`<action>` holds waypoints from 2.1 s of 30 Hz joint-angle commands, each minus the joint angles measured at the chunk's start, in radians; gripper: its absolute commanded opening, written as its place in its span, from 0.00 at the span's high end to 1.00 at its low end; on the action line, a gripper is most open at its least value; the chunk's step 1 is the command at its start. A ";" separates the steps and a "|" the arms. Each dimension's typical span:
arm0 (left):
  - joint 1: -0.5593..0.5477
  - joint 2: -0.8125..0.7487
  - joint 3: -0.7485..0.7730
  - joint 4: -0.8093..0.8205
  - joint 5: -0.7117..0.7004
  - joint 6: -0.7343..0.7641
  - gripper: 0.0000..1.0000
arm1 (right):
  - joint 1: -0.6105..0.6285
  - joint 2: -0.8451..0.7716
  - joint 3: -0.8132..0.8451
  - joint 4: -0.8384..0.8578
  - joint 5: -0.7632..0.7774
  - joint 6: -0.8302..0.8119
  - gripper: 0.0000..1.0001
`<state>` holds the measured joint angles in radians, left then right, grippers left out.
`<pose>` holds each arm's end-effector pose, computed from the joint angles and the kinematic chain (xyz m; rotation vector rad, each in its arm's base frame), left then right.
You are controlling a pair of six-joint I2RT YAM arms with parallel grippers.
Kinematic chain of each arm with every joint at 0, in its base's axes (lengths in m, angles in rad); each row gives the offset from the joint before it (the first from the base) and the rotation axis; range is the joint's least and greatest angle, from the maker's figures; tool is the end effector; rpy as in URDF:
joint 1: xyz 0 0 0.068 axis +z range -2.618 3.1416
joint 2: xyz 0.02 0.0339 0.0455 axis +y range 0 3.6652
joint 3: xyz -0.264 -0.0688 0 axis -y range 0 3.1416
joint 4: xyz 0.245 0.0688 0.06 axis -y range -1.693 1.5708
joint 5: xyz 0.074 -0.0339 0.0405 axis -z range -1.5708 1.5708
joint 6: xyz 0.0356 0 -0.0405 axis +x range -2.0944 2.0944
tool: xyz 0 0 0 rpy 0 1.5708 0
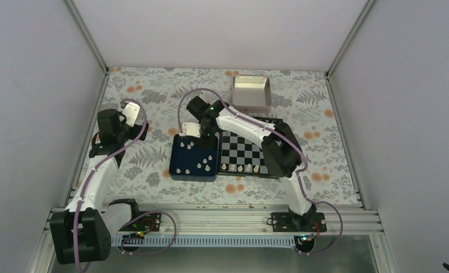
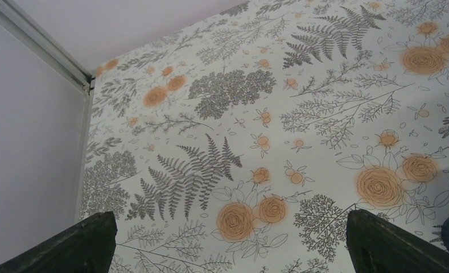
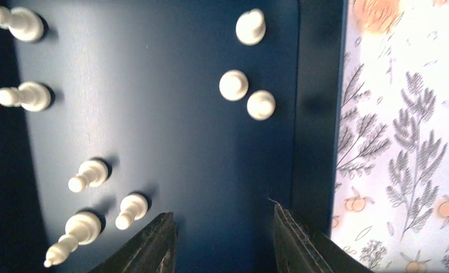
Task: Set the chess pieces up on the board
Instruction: Pick up the chess piece from the storage box.
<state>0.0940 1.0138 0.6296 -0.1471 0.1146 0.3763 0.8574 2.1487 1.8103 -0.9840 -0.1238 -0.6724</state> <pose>0.2237 0.0170 0.2460 0.3639 2.0707 0.1629 0.2860 0.3372 0.2039 -2.0232 2.0755 0.2123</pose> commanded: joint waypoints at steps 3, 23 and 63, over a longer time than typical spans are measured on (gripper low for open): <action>0.005 -0.017 -0.013 0.018 0.014 -0.012 0.00 | 0.033 0.036 0.052 0.078 -0.040 -0.024 0.55; 0.012 -0.024 -0.017 0.019 0.030 -0.011 0.00 | 0.070 0.180 0.165 0.149 -0.037 -0.042 0.54; 0.021 -0.021 -0.014 0.011 0.052 -0.011 0.00 | 0.067 0.022 0.007 0.126 -0.057 -0.013 0.96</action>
<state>0.1097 1.0027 0.6220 -0.1474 0.1444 0.3763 0.9165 2.2837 1.8458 -0.8337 -0.1364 -0.7048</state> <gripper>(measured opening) 0.999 0.086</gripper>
